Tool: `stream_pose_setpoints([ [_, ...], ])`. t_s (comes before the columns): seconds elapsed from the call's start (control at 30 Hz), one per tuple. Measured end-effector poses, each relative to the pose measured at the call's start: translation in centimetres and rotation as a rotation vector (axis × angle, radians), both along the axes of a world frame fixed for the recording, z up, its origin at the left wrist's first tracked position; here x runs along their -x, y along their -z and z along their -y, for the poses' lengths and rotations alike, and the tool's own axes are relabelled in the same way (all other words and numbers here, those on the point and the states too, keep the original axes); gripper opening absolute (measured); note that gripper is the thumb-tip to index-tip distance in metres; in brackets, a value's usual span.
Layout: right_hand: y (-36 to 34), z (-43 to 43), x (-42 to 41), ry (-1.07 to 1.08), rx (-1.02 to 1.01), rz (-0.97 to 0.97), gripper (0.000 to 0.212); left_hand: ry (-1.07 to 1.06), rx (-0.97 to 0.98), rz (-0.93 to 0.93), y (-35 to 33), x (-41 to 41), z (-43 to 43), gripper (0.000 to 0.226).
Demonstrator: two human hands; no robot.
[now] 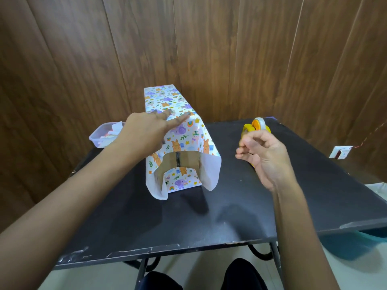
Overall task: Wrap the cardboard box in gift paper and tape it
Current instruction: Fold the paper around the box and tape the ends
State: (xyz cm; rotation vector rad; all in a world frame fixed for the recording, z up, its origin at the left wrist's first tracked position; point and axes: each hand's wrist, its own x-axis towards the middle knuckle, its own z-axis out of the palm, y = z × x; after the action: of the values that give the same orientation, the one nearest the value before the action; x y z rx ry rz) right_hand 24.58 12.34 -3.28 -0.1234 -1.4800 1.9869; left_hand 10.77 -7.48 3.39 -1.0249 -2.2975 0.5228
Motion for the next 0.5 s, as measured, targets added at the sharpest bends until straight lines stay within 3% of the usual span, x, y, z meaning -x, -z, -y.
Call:
stream_pose_setpoints([
  [0.17, -0.7, 7.5, 1.6, -0.066, -0.333, 0.11, 0.024, 0.025, -0.055, 0.026, 0.2, 0.3, 0.1, 0.082],
  [0.3, 2.3, 10.5, 5.6, 0.112, -0.401, 0.255, 0.028, 0.038, -0.06, 0.032, 0.2, 0.1, 0.0, 0.081],
  [0.5, 4.4, 11.8, 9.4, 0.309, -0.316, 0.256, 0.026, 0.048, -0.04, 0.042, 0.2, 0.4, 0.0, 0.079],
])
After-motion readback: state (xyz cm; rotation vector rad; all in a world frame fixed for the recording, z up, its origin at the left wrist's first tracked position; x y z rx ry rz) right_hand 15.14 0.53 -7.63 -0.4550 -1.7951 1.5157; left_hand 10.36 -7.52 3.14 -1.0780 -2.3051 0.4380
